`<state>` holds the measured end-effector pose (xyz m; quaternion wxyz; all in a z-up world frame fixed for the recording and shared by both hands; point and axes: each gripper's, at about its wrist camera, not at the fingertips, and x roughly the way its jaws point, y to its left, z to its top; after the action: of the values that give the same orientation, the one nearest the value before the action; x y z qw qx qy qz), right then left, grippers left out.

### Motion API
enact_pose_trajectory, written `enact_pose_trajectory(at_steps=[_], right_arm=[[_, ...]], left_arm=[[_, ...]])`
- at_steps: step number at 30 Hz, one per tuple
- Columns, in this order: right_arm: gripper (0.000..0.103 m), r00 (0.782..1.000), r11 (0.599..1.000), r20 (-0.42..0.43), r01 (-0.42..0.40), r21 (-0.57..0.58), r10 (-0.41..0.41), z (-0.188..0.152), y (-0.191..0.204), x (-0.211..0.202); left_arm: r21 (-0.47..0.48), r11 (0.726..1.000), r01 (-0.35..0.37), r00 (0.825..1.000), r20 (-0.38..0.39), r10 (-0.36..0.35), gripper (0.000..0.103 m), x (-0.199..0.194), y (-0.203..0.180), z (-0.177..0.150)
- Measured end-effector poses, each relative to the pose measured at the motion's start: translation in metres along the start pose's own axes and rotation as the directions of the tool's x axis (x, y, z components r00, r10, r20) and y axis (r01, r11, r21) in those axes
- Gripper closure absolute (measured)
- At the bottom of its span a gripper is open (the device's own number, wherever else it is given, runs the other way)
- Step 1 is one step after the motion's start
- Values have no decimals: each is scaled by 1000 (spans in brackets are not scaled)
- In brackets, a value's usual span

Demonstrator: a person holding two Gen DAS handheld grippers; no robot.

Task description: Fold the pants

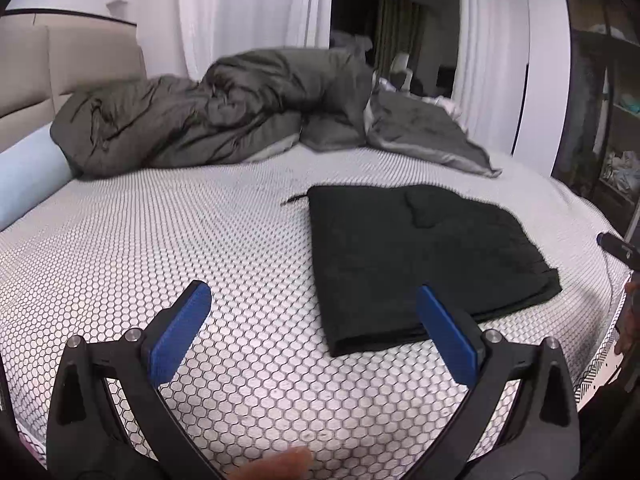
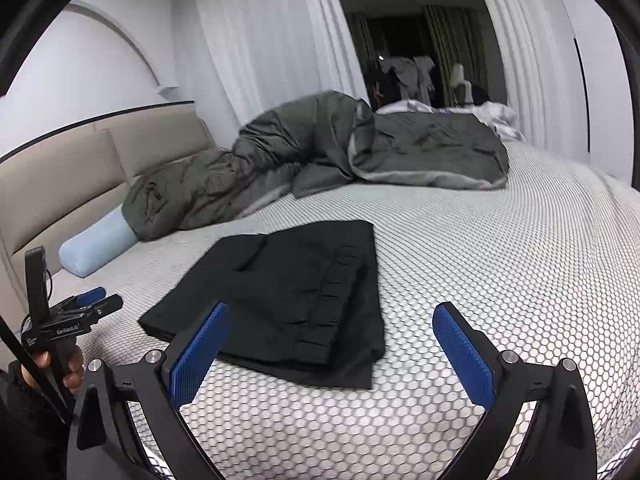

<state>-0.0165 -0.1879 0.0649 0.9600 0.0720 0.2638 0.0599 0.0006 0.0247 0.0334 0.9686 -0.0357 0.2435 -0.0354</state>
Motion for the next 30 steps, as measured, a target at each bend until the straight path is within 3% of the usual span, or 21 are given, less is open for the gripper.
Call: enact_pose_trajectory(at_steps=[8,30], right_arm=[[0,998,996,60,7,-94,-1,-3,33,-7],[0,996,995,78,-23,-95,31,-1,30,-15]], left_arm=[[29,999,30,993,116,-33,1,-30,-18,7],[51,999,17,995,99,-22,1,-27,-22,8]])
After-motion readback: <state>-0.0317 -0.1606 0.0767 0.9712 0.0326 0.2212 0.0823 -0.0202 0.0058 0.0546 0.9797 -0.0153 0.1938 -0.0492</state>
